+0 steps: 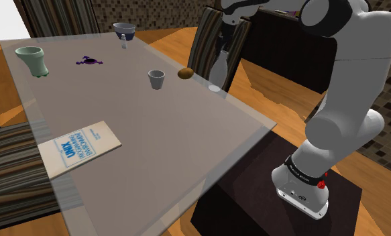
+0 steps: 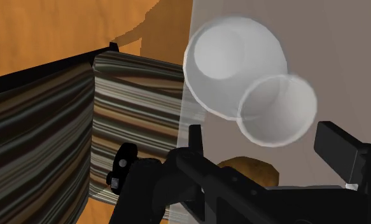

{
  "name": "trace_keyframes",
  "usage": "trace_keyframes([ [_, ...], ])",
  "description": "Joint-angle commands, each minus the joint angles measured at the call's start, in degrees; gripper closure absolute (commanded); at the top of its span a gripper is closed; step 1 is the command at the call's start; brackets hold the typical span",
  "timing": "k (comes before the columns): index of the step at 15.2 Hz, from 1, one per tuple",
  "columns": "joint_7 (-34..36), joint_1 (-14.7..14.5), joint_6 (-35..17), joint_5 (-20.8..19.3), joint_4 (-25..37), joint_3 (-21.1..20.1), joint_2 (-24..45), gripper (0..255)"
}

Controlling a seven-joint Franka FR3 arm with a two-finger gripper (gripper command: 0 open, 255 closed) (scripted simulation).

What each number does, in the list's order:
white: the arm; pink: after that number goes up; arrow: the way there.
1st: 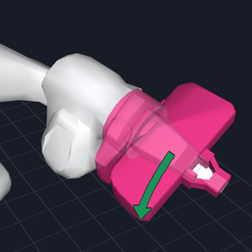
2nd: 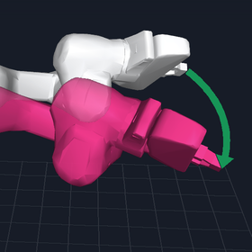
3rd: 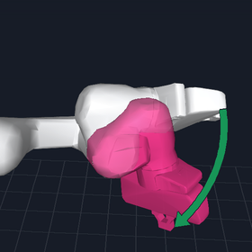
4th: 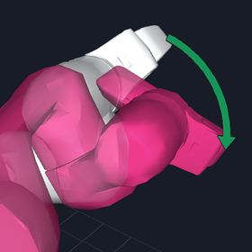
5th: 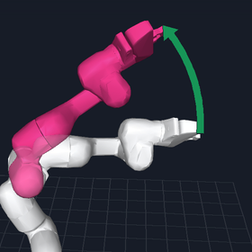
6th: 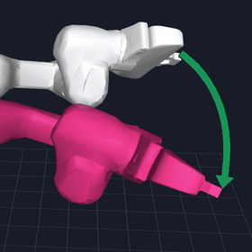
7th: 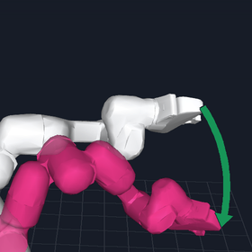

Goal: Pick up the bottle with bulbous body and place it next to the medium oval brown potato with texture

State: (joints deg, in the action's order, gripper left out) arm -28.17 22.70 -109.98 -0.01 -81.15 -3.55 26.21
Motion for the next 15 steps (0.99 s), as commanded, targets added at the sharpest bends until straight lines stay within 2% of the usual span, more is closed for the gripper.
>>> trace_keyframes([
  [1, 0.0, 0.0, 0.0, 0.0, 0.0, 0.0, 0.0, 0],
  [4, 0.0, 0.0, 0.0, 0.0, 0.0, 0.0, 0.0, 0],
  [8, 0.0, 0.0, 6.8, 0.0, 6.0, 0.0, -0.9, 0],
  [15, 0.0, 0.0, 6.8, 0.0, 6.0, 0.0, -0.9, 0],
])
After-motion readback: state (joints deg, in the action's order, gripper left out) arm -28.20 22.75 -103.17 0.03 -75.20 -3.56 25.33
